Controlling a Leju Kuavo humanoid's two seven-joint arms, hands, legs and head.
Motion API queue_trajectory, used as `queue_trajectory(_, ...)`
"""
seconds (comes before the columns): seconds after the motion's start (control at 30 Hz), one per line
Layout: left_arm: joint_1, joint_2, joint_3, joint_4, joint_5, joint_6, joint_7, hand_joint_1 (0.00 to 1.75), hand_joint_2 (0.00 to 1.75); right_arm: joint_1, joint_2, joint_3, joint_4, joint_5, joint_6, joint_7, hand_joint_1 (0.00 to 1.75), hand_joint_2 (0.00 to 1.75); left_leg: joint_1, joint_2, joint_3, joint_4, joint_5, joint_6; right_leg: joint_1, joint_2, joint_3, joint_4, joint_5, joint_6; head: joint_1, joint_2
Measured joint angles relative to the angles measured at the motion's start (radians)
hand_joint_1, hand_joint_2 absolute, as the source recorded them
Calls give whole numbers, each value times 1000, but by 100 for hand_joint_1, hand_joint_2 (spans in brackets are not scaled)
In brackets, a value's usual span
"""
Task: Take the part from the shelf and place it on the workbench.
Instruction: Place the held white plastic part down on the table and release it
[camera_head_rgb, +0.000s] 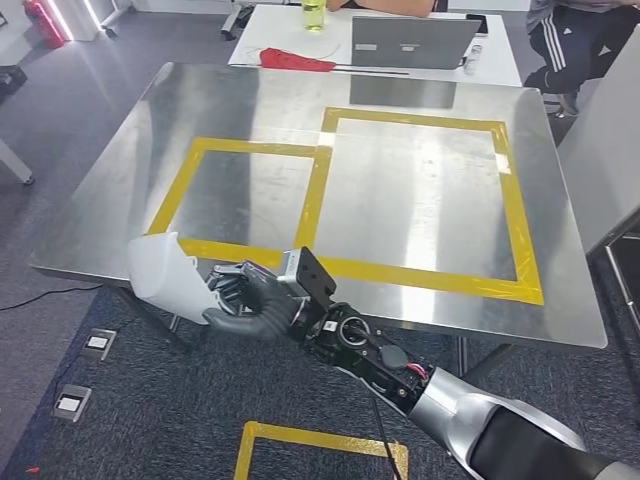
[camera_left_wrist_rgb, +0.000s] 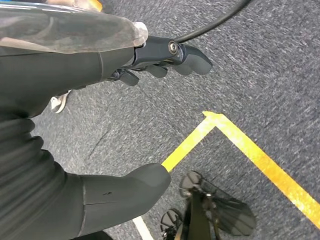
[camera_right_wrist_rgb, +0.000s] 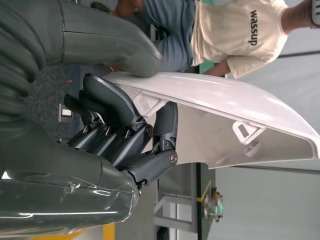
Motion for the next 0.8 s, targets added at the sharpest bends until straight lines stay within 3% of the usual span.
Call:
queue_trajectory(0.07, -2, 0, 0, 0, 1, 0, 0, 0, 175, -5, 0, 0, 0, 4, -5, 0, 175, 175, -6, 18, 54, -107, 34, 12, 4, -11, 5, 0, -6, 9, 2, 0)
queue_trajectory(0.17, -2, 0, 0, 0, 3, 0, 0, 0, 175, -16, -1, -2, 0, 30, -37, 2, 175, 175, -10, 2, 58, -120, 34, 32, 6, -22, 9, -1, -13, 25, 5, 0)
queue_trajectory(0.2, -1, 0, 0, 0, 4, 0, 0, 0, 175, -21, -3, -4, 0, 41, -52, 5, 175, 175, -9, -4, 58, -121, 35, 38, 5, -14, 7, 8, -21, 31, 6, 0)
queue_trajectory(0.27, -1, -1, 0, 0, 6, 0, 0, 0, 175, -36, -11, -13, -2, 59, -85, 19, 175, 175, -6, -16, 61, -124, 37, 50, 3, 16, -26, 87, -70, 37, 11, 0)
queue_trajectory(0.33, -1, -1, 0, 0, 8, 0, 0, 0, 175, -50, -27, -23, -3, 69, -109, 35, 175, 175, -9, -31, 61, -124, 36, 57, 5, 39, -96, 239, -140, 36, 18, 0)
queue_trajectory(0.37, 0, -1, 0, 0, 9, 0, 0, 0, 175, -54, -35, -27, -4, 71, -115, 40, 175, 175, -11, -40, 61, -123, 36, 59, 5, 42, -128, 300, -159, 35, 22, 0)
queue_trajectory(0.4, 0, -1, 0, 0, 9, 0, 0, 0, 175, -55, -41, -31, -4, 73, -120, 43, 175, 175, -13, -50, 62, -123, 36, 60, 6, 44, -143, 325, -156, 33, 25, 0)
queue_trajectory(0.43, 1, -1, 0, 0, 10, 0, 0, 0, 175, -57, -46, -33, -5, 77, -126, 46, 175, 175, -14, -61, 63, -122, 35, 60, 6, 45, -140, 308, -133, 30, 27, 0)
queue_trajectory(0.5, 1, -1, 0, 0, 11, -1, 0, 0, 175, -64, -55, -36, -7, 93, -147, 54, 175, 175, -16, -81, 66, -119, 34, 59, 6, 61, -86, 173, -51, 20, 32, 0)
queue_trajectory(0.57, 0, -3, 0, 0, 14, -4, 0, 0, 175, -76, -71, -41, -14, 114, -186, 74, 175, 175, -18, -99, 62, -114, 33, 55, 5, 89, -34, 49, -2, 13, 31, 0)
queue_trajectory(0.63, 1, -4, 0, 0, 17, -7, 0, 0, 175, -86, -94, -52, -25, 134, -231, 100, 175, 175, -15, -115, 56, -113, 35, 47, 6, 97, -19, 14, 2, 11, 28, 0)
queue_trajectory(0.7, 6, -2, 0, 0, 19, -7, -1, 0, 175, -92, -115, -63, -38, 152, -268, 125, 175, 175, -13, -122, 54, -113, 35, 36, 4, 79, -12, 2, 7, 6, 28, 0)
queue_trajectory(0.77, 9, -2, 0, 0, 21, -8, -2, 0, 175, -94, -137, -79, -50, 171, -305, 148, 175, 175, -16, -87, 30, -60, 2, 27, -2, 61, -2, -13, 14, -1, 22, 0)
queue_trajectory(0.8, 8, -1, 0, 0, 21, -8, -2, 0, 175, -94, -150, -87, -56, 179, -322, 158, 175, 175, -14, -60, 1, 1, -29, 23, -3, 53, 1, -16, 16, -3, 17, 0)
